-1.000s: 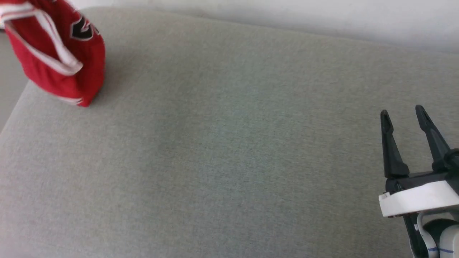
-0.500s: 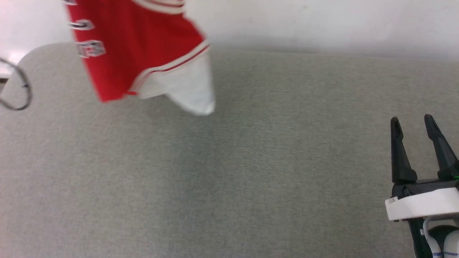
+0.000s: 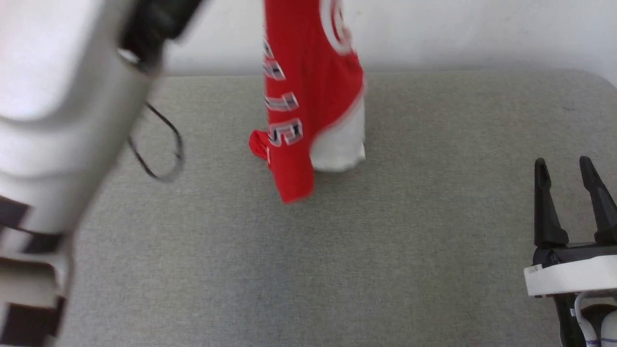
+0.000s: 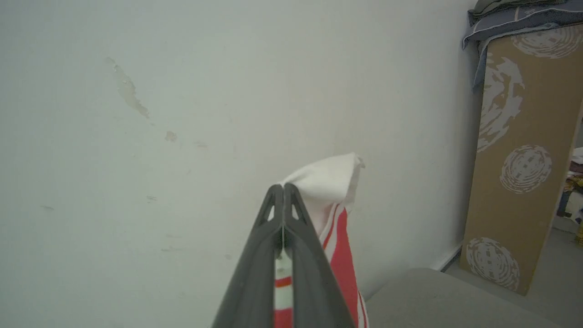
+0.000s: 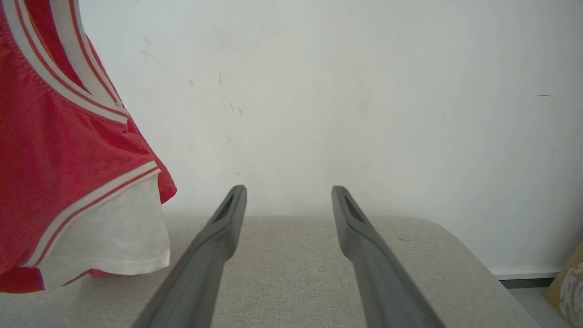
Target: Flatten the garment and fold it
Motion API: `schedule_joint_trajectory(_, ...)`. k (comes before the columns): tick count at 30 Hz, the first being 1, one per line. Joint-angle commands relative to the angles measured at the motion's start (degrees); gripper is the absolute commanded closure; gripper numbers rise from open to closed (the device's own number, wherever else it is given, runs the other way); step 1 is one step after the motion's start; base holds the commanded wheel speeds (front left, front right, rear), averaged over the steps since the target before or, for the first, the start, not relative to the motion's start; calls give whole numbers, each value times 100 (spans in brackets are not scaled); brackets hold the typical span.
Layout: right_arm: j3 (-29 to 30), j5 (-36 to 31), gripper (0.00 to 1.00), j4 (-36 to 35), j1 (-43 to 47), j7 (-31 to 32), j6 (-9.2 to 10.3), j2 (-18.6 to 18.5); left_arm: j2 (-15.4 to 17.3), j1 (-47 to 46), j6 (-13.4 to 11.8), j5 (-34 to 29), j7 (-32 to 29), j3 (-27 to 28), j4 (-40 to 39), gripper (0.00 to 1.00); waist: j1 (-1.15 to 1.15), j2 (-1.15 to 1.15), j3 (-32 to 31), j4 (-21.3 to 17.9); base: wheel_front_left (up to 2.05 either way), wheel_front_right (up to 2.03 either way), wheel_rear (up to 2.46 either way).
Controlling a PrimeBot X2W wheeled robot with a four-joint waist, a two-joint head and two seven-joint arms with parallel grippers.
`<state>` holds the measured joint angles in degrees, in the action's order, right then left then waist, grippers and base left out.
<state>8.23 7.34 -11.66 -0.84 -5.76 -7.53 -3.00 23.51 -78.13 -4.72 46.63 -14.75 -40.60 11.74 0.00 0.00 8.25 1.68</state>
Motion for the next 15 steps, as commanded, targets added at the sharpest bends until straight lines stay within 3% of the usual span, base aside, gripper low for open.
schedule_joint_trajectory(1,32,45,0,14,-9,-44,4,12,-123,281,-75,88,68,-65,-47,100,0,0,15,-78,0,0,0)
schedule_joint_trajectory(9,60,125,0,-27,114,-53,4,13,-468,2011,-421,56,503,-757,-36,100,0,0,52,-236,0,0,0)
schedule_joint_trajectory(15,2,155,0,-39,87,-51,4,13,-633,3410,-766,152,966,-1071,845,100,0,0,185,-380,0,0,0)
